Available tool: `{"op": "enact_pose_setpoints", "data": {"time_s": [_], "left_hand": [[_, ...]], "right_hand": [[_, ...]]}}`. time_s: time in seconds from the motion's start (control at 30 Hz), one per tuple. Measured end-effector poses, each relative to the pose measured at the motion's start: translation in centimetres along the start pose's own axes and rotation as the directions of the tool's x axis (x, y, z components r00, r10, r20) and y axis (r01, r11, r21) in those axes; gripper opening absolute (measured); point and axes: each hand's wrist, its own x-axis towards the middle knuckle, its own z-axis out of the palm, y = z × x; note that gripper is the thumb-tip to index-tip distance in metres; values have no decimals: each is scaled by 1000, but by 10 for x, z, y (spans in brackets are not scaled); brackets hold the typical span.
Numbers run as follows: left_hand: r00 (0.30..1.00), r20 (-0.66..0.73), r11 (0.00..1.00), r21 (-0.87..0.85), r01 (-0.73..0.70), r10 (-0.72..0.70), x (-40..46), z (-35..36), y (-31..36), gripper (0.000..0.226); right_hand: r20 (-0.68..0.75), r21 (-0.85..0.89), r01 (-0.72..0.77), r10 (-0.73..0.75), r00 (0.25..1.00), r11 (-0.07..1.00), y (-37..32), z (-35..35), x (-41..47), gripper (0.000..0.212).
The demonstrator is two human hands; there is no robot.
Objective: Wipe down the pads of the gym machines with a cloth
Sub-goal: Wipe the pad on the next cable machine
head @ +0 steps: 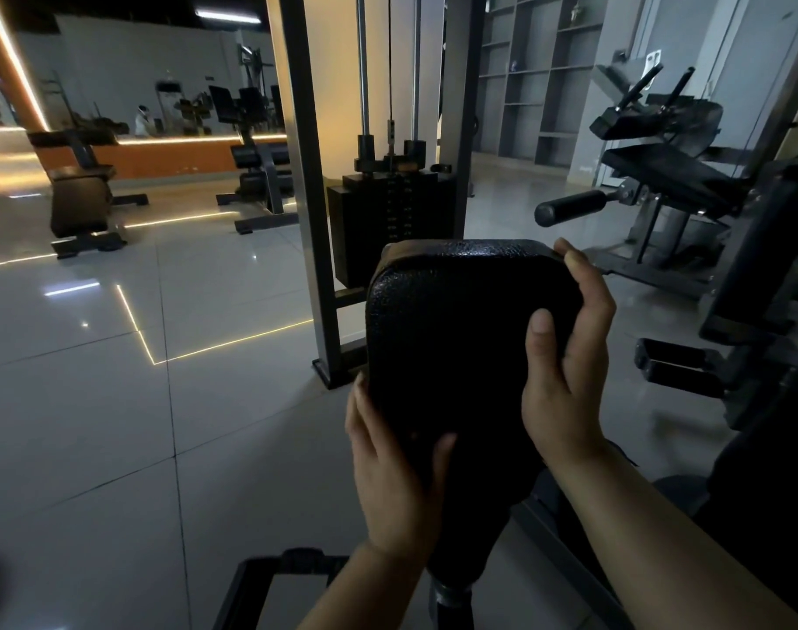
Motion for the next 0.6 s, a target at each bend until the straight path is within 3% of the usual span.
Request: {"op": "enact_pose_setpoints", "data": {"time_s": [0.2, 0.37, 0.6], "left_hand": [[975, -154, 987, 11, -161, 160, 93, -17, 66, 77], [955, -158, 967, 74, -244, 253, 76, -12, 48, 78], [999, 37, 999, 2, -36, 35, -23, 0, -20, 91]], "right_hand": [[17, 9, -4, 4, 1000, 1000, 1, 0, 0, 46], [2, 10, -23, 23, 1000, 1000, -2, 1, -1, 44], [-31, -25, -50, 50, 998, 998, -4, 2, -2, 43]]}}
